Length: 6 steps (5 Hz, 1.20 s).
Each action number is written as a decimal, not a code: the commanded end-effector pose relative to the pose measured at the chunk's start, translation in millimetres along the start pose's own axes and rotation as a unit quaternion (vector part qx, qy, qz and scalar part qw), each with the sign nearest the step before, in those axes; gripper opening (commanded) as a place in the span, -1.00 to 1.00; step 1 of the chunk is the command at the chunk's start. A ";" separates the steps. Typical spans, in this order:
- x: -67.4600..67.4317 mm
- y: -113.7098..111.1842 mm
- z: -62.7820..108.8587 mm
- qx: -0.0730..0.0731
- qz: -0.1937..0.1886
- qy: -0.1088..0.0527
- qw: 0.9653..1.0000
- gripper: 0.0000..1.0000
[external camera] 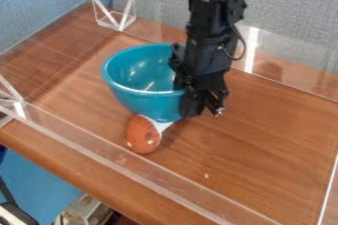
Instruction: Remove the mushroom from inside the blue bowl and put it on the table
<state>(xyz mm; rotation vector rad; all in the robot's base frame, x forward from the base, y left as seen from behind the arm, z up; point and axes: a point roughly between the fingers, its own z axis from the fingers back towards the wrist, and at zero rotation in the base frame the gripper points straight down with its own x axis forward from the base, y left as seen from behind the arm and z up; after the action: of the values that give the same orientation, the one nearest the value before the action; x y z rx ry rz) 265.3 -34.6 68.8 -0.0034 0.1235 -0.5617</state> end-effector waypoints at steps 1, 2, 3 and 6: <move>1.0 -13.5 12.3 -0.007 -0.026 -0.023 0.999 -1.00; -3.1 -13.7 16.4 -0.009 -0.023 -0.031 0.999 -1.00; -7.6 -13.0 19.1 -0.012 -0.020 -0.037 0.999 -1.00; -27.0 -4.6 16.4 -0.022 -0.008 -0.049 0.999 1.00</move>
<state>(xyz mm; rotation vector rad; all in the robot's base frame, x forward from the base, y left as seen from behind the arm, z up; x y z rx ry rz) 240.0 -26.3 77.4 -0.0827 0.0840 -0.5799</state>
